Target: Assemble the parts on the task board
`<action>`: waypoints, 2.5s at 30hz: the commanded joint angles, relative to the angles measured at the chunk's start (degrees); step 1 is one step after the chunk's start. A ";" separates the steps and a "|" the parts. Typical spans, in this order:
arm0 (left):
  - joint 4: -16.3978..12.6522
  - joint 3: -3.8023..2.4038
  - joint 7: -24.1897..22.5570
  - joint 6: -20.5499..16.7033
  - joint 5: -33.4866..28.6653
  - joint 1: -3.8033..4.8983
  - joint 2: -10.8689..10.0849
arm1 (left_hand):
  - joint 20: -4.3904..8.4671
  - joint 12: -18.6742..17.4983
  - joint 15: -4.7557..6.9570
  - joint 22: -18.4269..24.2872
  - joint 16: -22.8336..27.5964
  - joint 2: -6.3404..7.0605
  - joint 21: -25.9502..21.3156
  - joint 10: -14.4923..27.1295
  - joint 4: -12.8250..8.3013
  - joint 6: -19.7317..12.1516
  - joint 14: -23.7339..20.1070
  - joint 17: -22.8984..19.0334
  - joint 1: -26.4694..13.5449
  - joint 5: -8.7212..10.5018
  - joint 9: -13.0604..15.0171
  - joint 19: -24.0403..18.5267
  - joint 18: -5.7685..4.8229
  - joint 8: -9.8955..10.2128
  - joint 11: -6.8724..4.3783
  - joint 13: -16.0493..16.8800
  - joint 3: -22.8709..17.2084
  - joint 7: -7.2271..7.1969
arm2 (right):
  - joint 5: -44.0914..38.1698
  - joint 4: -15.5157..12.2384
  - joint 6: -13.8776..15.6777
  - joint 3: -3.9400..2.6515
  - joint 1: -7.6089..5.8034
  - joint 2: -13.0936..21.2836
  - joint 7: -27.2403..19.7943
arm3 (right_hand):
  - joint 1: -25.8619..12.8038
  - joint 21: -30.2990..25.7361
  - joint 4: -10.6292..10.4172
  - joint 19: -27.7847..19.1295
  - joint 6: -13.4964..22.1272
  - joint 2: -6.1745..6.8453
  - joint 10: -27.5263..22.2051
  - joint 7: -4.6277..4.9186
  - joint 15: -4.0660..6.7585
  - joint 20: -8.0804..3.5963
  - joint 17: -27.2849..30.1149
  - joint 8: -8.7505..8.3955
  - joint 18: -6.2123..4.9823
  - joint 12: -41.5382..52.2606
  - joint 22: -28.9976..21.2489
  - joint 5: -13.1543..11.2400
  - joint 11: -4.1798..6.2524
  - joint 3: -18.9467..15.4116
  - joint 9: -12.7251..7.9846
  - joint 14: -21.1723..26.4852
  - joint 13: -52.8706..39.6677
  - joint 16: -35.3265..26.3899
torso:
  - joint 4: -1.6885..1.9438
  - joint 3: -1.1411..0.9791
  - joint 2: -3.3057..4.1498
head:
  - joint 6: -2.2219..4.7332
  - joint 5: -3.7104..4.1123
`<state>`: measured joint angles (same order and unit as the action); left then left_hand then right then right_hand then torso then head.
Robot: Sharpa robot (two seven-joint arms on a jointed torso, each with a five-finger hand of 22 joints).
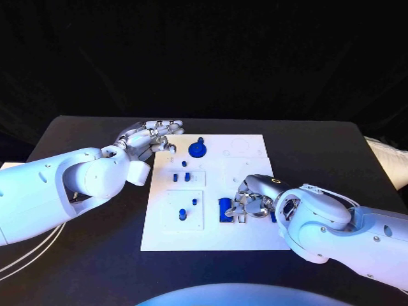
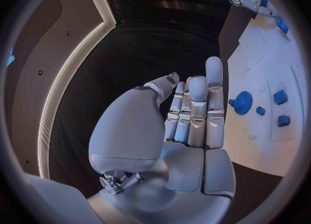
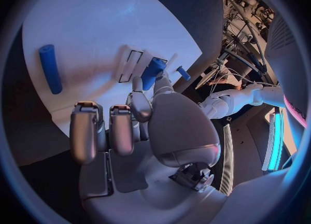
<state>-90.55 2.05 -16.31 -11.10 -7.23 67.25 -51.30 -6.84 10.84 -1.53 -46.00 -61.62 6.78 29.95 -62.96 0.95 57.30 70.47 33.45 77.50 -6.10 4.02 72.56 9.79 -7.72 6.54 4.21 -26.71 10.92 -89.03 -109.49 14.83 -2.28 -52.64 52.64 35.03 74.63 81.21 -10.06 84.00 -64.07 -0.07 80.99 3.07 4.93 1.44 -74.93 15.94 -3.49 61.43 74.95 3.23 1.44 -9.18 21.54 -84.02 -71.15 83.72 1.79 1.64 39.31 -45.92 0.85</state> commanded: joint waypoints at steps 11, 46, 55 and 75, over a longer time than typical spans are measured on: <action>0.05 -0.03 -0.23 1.24 -0.07 0.02 0.19 | 0.02 0.37 0.13 0.06 0.37 -0.47 -0.19 0.41 -0.10 -0.31 -0.30 -0.05 0.03 -0.10 -0.04 -0.51 0.56 -0.30 0.03 -0.08 0.36 -0.03 | -2.20 -0.43 2.57 0.00 0.07 1.28 -0.14 | -0.04 0.16 -0.69 0.40 0.17 -1.55 0.53 -0.02 0.14 -0.33 -3.74 -0.37 0.36 -0.14 0.50 1.35 -0.14 -0.63 0.53 -3.98 -0.12 0.22 | -0.12 -0.03 -0.05 | 0.28 0.39; -0.61 0.02 -0.26 1.19 -0.06 0.01 -0.45 | 0.00 0.48 0.11 0.09 0.37 -0.54 -0.25 0.53 -0.15 -0.40 -0.41 -0.18 0.08 -0.13 -0.04 -0.56 0.56 -0.38 0.04 -0.09 0.44 -0.02 | -3.76 -2.39 -2.74 0.53 0.29 14.37 -1.29 | 1.45 -0.16 -4.35 0.04 0.12 -3.53 -1.17 1.21 -0.79 0.56 -4.16 -6.26 0.24 -6.89 0.20 9.45 -1.20 -3.14 -3.69 -3.95 3.48 0.22 | -0.49 -0.03 0.08 | 0.67 2.10; -0.60 0.03 -0.24 1.23 -0.06 0.01 -0.50 | 0.00 0.48 0.11 0.09 0.37 -0.54 -0.25 0.53 -0.15 -0.40 -0.41 -0.18 0.08 -0.13 -0.04 -0.56 0.56 -0.38 0.04 -0.09 0.44 -0.02 | -4.60 -1.51 -3.37 0.54 0.65 13.17 -1.21 | 1.45 -0.14 -4.43 0.05 0.00 -3.46 -1.14 1.17 -0.77 0.54 -4.19 -6.27 0.25 -6.84 0.23 9.42 -1.16 -3.24 -3.67 -3.95 3.44 0.23 | -0.56 -0.03 0.09 | 0.57 1.94; -0.65 0.04 -0.08 1.40 -0.06 0.01 -0.51 | -0.01 0.58 0.10 0.12 0.34 -0.59 -0.28 0.59 -0.18 -0.43 -0.47 -0.24 0.11 -0.13 -0.03 -0.58 0.56 -0.46 0.05 -0.09 0.52 -0.02 | -14.47 0.87 -12.34 0.60 2.56 8.93 -1.01 | 12.96 0.09 2.15 0.19 -1.18 -3.46 -1.50 0.75 -0.30 0.09 -4.98 -7.51 0.38 -7.92 0.82 1.88 -0.65 1.12 -3.60 -4.07 3.65 0.52 | -0.53 -0.01 0.06 | -0.01 1.40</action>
<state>-91.08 2.12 -16.21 -10.83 -7.23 67.24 -51.86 -6.84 11.11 -1.53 -45.97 -61.62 6.78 29.95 -62.75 0.78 57.31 70.47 33.26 77.50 -6.10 4.02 72.56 9.80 -7.97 6.75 4.21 -26.55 10.91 -100.56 -109.60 9.60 -2.55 -51.12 61.77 33.36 85.26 81.21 -8.22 84.00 -65.20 -2.56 79.54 4.01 4.21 2.07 -74.93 8.49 -3.51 53.69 74.90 5.34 0.38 -8.29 18.30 -83.90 -67.58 83.89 1.27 1.64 39.35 -45.87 2.29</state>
